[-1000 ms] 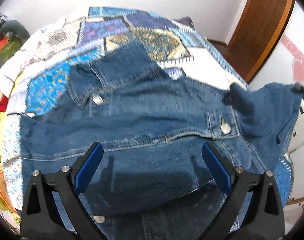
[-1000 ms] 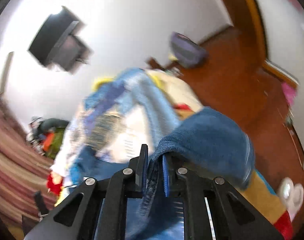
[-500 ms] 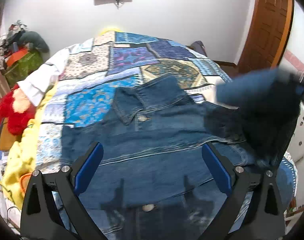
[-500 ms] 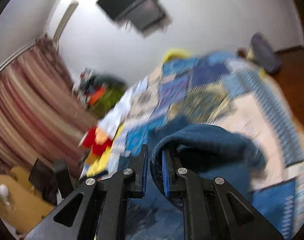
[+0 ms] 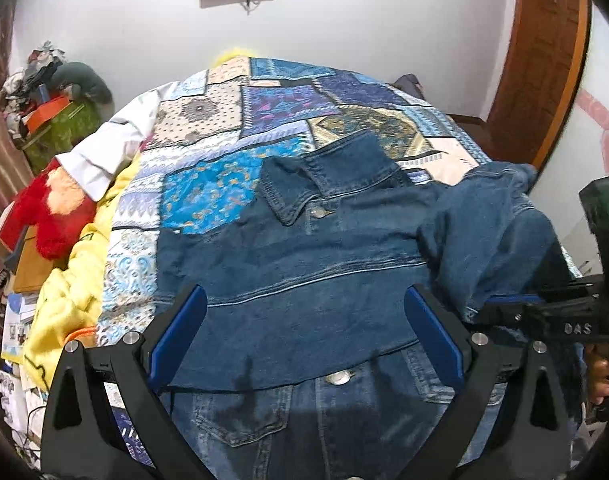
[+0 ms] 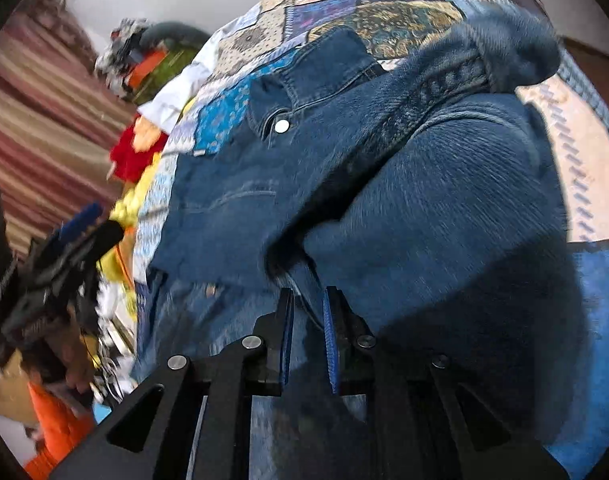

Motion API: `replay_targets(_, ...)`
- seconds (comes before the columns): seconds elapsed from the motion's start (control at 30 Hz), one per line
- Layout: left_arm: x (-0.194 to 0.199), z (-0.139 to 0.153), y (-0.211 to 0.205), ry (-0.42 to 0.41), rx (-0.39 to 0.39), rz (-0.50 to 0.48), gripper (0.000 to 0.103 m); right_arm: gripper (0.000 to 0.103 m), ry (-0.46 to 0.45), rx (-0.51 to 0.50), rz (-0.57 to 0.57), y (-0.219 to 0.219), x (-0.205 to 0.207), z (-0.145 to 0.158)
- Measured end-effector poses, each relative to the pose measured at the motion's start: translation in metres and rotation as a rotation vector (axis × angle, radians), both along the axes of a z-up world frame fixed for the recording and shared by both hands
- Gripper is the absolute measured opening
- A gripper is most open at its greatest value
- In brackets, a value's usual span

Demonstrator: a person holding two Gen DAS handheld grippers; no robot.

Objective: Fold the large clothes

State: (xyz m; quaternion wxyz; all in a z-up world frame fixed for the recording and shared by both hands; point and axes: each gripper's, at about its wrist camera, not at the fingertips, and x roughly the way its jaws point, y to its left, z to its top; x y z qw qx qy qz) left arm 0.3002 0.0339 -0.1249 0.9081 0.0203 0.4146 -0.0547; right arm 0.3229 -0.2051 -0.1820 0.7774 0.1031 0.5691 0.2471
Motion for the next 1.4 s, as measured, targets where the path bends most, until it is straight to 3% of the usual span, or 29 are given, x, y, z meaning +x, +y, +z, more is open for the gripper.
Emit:
replay_targets(0.13,0.008,0.007,-0.023,-0.010,-0.013,-0.055,0.100,0.011,-0.130,-0.032,0.024,-0.014,-0.015,0.036)
replay_targets(0.27,0.026,0.012,-0.052,-0.006,-0.010,-0.110,0.100,0.011,-0.249,-0.021,-0.035,-0.047,-0.019,0.076)
replay_targets(0.37,0.046,0.019,-0.079,0.006,-0.030,-0.174,0.100,0.011,-0.293,-0.028,-0.108,-0.079,-0.015,0.091)
replay_targets(0.47,0.066,0.022,-0.104,0.023,-0.025,-0.221,0.100,0.011,-0.329,-0.097,-0.178,-0.108,-0.010,0.092)
replay_targets(0.57,0.087,0.017,-0.130,0.046,-0.023,-0.259,0.099,0.011,-0.306,-0.128,-0.230,-0.131,-0.002,0.081)
replay_targets(0.7,0.114,-0.014,-0.166,0.138,0.073,-0.321,0.081,0.011,-0.200,-0.088,-0.265,-0.151,0.007,0.052)
replay_targets(0.8,0.127,-0.044,-0.180,0.241,0.069,-0.361,0.079,0.011,-0.152,-0.077,-0.259,-0.151,0.012,0.030)
replay_targets(0.83,0.130,-0.054,-0.183,0.275,0.061,-0.368,0.074,0.011,-0.144,-0.076,-0.256,-0.150,0.013,0.024)
replay_targets(0.93,0.131,-0.073,-0.191,0.307,0.106,-0.372,0.065,0.011,-0.106,-0.076,-0.230,-0.140,0.015,0.004)
replay_targets(0.97,0.130,-0.073,-0.193,0.297,0.113,-0.382,0.063,0.011,-0.091,-0.075,-0.218,-0.136,0.017,-0.002)
replay_targets(1.0,0.128,-0.072,-0.193,0.273,0.128,-0.380,0.050,0.011,-0.082,-0.081,-0.210,-0.132,0.018,-0.006)
replay_targets(1.03,0.128,-0.070,-0.192,0.258,0.155,-0.358,0.023,0.011,-0.079,-0.091,-0.207,-0.129,0.020,-0.010)
replay_targets(1.07,0.130,-0.069,-0.189,0.246,0.189,-0.327,0.012,0.011,-0.082,-0.101,-0.205,-0.126,0.020,-0.012)
replay_targets(1.17,0.130,-0.048,-0.167,0.178,0.141,-0.281,0.010,0.011,-0.086,-0.104,-0.203,-0.125,0.019,-0.014)
replay_targets(1.4,0.125,0.040,-0.077,-0.037,-0.010,-0.098,0.009,0.011,-0.086,-0.164,-0.184,-0.119,0.020,-0.016)
